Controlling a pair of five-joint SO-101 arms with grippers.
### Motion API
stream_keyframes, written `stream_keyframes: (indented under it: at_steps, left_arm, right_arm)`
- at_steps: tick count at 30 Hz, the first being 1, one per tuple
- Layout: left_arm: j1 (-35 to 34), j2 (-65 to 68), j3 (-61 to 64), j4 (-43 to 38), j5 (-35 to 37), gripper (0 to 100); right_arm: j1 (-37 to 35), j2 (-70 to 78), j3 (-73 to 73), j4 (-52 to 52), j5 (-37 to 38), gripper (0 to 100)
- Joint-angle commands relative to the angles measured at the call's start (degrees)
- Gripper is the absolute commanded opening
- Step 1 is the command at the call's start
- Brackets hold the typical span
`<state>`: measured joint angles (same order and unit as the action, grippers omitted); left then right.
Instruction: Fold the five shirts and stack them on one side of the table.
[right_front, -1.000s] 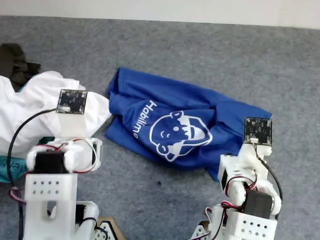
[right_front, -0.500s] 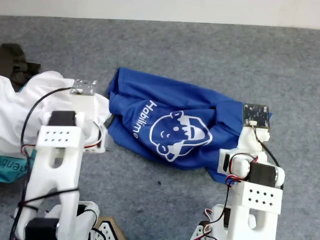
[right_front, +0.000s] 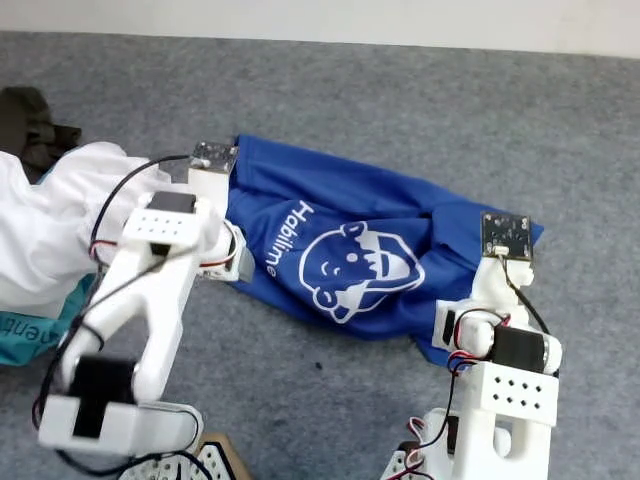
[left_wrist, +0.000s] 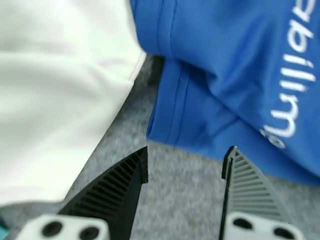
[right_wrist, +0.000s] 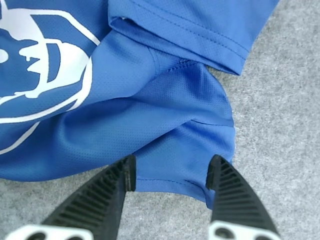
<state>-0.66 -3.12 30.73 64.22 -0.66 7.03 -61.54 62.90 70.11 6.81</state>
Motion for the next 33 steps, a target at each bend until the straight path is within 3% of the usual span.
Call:
stream_keyframes:
  at_steps: [1, 6, 15, 21, 30, 33]
  left_arm:
    - [0.7, 4.6, -4.4, -2.8, -0.5, 23]
    - [0.7, 10.6, -7.7, -5.5, -0.5, 15]
    - [0.8, 13.1, -9.0, -5.1, -0.6, 15]
    - [0.7, 6.7, -8.7, -4.8, -0.5, 1]
    - [0.9, -4.5, -8.8, 5.1, -0.4, 1]
    - [0.9, -9.2, -9.0, 8.9, 0.7, 1]
  right_arm:
    - [0.3, 0.4, -0.3, -1.7, -0.3, 22.7]
    - [2.5, 0.4, -0.2, -2.2, -0.2, 22.7]
    - [3.1, 0.4, 4.8, -5.4, -0.3, 20.5]
    - [3.0, 0.3, 4.7, -4.8, -0.3, 17.7]
    - [3.0, 0.3, 1.1, 1.1, 0.2, 17.7]
    - [2.6, 0.3, 1.1, 2.6, 3.6, 17.7]
